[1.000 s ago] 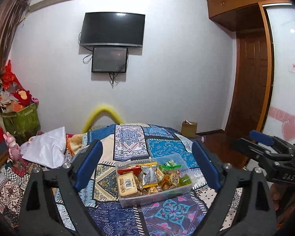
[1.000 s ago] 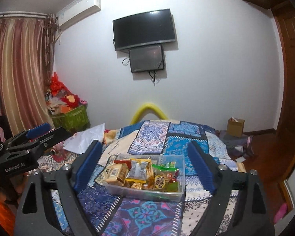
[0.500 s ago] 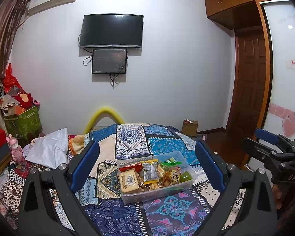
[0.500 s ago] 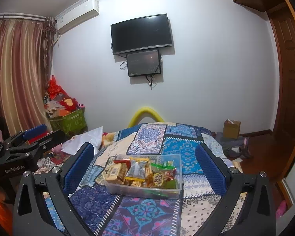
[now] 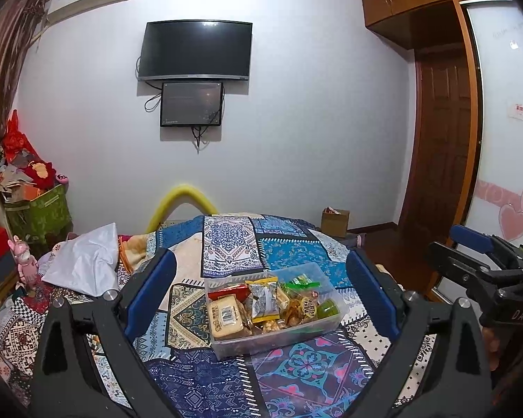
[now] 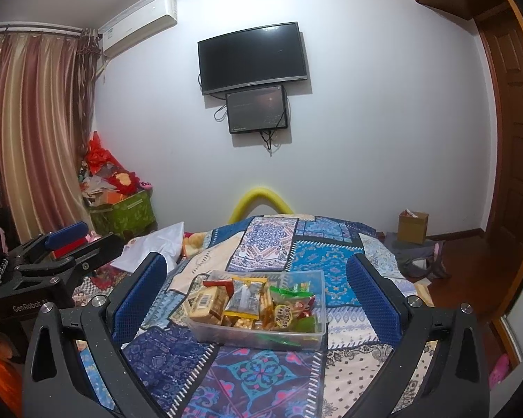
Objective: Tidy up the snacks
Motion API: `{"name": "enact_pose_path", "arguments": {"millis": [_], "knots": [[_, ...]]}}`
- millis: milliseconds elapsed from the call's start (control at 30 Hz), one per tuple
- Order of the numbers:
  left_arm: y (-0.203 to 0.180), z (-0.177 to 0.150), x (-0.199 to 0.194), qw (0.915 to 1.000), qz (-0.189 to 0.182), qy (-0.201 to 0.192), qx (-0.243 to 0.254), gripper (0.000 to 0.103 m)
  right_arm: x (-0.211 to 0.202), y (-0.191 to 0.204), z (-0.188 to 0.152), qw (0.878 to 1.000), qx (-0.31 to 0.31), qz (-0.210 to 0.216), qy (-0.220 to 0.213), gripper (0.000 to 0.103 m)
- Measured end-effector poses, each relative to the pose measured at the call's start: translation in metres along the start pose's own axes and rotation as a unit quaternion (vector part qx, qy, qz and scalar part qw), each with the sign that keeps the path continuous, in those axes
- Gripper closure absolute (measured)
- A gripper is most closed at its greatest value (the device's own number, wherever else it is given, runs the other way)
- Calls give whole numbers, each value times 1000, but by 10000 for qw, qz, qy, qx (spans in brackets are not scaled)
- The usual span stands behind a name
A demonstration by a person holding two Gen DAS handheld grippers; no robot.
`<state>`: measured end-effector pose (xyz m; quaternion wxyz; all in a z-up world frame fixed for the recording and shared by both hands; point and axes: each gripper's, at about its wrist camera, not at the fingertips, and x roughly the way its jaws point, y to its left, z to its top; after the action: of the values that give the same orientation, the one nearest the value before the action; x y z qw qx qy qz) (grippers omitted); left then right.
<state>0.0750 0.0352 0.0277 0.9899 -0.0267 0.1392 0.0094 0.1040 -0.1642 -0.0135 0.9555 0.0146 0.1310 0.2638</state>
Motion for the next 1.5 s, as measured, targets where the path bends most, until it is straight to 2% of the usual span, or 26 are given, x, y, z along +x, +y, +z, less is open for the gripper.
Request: {"name": "enact_pose_path", "arguments": {"millis": [1067, 1500], "knots": [[4, -3, 5, 9999, -101, 17, -15, 4, 5, -1, -2, 10000, 1, -18, 74, 0], [8, -9, 11, 9996, -183, 136, -178, 4, 6, 1, -3, 10000, 7, -9, 76, 0]]}}
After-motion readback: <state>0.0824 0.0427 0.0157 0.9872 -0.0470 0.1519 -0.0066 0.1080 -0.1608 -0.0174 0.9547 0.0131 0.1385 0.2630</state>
